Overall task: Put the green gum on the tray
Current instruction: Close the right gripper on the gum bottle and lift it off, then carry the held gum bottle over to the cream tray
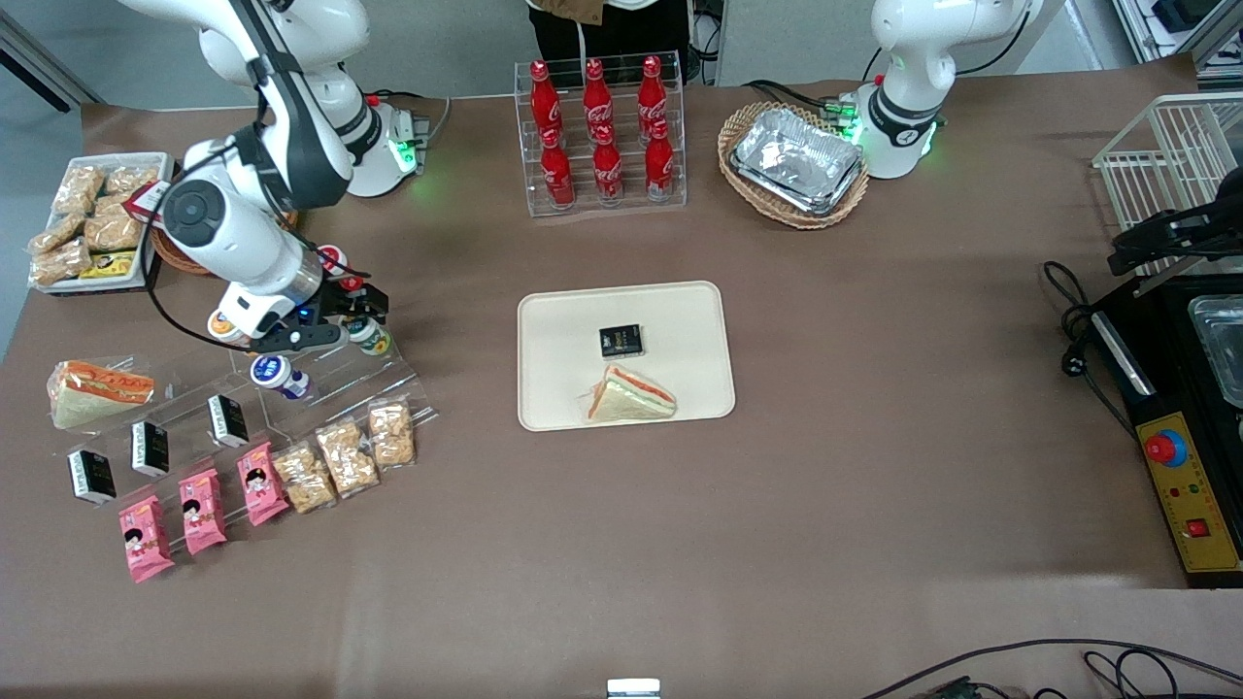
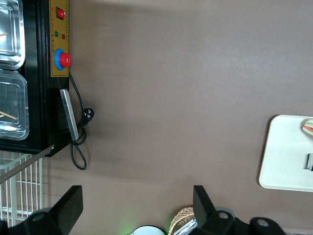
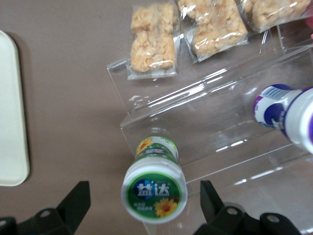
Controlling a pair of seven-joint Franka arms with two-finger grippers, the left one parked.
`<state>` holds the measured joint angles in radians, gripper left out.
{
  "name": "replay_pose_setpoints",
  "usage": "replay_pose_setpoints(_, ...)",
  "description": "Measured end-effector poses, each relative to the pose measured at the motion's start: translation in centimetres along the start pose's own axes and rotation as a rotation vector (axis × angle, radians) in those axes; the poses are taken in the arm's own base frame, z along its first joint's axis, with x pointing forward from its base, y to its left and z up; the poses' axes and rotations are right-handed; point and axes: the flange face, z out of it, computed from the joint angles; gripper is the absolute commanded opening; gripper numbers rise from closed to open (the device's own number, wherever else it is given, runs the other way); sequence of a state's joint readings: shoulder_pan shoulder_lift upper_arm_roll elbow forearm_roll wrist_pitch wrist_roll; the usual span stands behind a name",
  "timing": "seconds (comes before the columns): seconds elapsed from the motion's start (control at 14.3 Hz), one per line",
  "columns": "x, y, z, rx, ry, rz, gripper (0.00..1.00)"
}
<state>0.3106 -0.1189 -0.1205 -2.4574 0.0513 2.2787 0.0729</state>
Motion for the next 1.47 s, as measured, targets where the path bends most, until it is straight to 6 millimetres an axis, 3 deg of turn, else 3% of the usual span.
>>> replay_pose_setpoints(0.14, -0.4, 0.1, 1.7, -0.003, 0.004, -0.006, 0.98)
replay_pose_setpoints(0.21, -0.5, 0.2, 2.1, -0.004, 0.004, -0.011, 0.91)
replay_pose_setpoints(0.28, -0.6, 0.2, 2.3, -0.005, 0.003, -0.014, 0.8)
replay_pose_setpoints(0.49, -0.5, 0.2, 2.3, -0.005, 0.008, -0.019, 0.33)
replay_pose_setpoints(0.56, -0.5, 0.2, 2.3, -0.004, 0.012, -0.027, 0.24)
replay_pose_setpoints(0.63, -0.4, 0.3, 2.2, -0.004, 0.016, -0.036, 0.17)
replay_pose_setpoints(0.91, 0.4, 1.7, 1.2, 0.0, 0.04, -0.096, 0.17)
replay_pose_setpoints(1.12, 2.6, 4.9, -3.5, 0.016, 0.019, -0.12, 0.17)
replay_pose_setpoints(1.26, 4.2, 6.3, -8.4, 0.026, -0.006, -0.121, 0.17)
replay_pose_setpoints(1.47, 5.9, 6.7, -16.1, 0.029, -0.053, -0.12, 0.17)
